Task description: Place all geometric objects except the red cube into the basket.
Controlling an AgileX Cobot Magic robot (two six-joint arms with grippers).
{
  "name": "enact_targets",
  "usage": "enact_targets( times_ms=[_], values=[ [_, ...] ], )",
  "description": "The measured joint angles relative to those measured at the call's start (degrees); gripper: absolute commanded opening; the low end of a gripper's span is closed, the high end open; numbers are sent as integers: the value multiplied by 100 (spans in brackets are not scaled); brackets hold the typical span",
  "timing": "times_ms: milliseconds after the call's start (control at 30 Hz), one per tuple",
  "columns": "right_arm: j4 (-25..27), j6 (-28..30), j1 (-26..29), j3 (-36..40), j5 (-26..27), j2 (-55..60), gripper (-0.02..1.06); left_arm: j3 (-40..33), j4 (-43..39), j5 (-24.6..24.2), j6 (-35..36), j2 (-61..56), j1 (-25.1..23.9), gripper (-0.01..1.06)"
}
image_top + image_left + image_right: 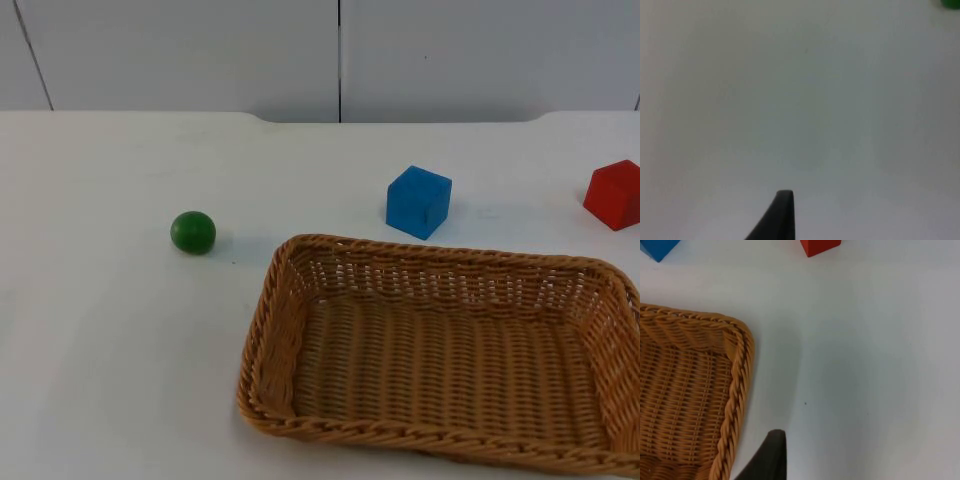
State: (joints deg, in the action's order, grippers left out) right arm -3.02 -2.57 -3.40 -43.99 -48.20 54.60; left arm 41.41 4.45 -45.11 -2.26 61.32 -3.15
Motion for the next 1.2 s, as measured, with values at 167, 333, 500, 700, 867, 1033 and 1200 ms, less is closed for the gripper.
enact_targets(
  times_ms=[167,333,500,700,867,1033,1200],
  values=[
    [0,10,0,0,0,0,105,639,212,101,-170,932,23,105],
    [0,10,0,0,0,0,105,1513,212,204,-193,2129,329,105],
    [0,10,0,0,0,0,105,2563,149,216,-205,3435,725,105],
    [0,10,0,0,0,0,105,3831,88,-33,-216,4864,1090,105],
    [0,10,0,0,0,0,105,4626,12,-215,-216,5797,1320,105],
    [0,10,0,0,4,0,105,5085,-59,-216,-204,6469,1483,105],
    [0,10,0,0,13,0,105,5343,-73,-155,-182,6840,1564,105]
  ],
)
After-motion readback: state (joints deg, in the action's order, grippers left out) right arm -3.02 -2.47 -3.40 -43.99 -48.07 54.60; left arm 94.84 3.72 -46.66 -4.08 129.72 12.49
